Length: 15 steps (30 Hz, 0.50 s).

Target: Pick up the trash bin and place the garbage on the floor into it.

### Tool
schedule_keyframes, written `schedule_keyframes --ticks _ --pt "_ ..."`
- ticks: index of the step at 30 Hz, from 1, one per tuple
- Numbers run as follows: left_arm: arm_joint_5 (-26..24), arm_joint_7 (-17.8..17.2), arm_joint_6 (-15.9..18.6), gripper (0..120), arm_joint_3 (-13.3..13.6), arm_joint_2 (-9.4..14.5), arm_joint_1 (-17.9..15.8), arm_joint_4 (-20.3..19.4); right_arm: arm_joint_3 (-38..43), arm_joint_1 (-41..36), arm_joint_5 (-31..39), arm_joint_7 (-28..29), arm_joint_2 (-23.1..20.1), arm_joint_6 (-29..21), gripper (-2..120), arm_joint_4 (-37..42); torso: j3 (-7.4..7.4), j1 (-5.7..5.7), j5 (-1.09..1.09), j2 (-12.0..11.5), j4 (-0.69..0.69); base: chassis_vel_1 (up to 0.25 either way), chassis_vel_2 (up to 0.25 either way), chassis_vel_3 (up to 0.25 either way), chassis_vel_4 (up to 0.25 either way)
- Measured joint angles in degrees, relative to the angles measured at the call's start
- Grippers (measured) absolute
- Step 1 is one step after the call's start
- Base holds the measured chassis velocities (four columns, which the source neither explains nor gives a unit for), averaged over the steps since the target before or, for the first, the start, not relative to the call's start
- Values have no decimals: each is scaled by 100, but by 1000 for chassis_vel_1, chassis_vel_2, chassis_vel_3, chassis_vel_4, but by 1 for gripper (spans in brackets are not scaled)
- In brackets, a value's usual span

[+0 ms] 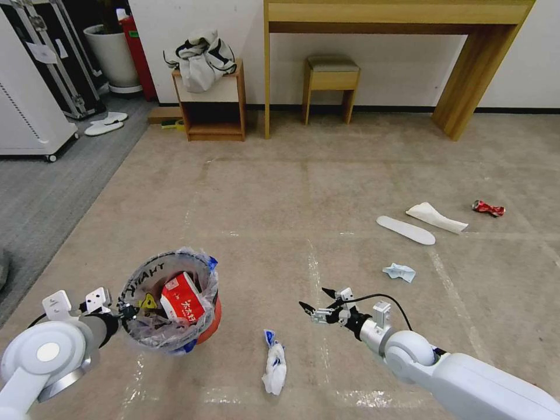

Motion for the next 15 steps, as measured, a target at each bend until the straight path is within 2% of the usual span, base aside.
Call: schedule_keyframes --ticks 7,15 --pt "40 -1 6 0 21 -76 6 0 -282 67 -289 286 -92 -212 100 -22 0 0 1 0 0 0 0 0 0" --pt "97 4 11 0 43 -205 2 -7 -683 500 -485 -442 -209 -138 100 -155 0 0 0 0 0 0 0 0 0"
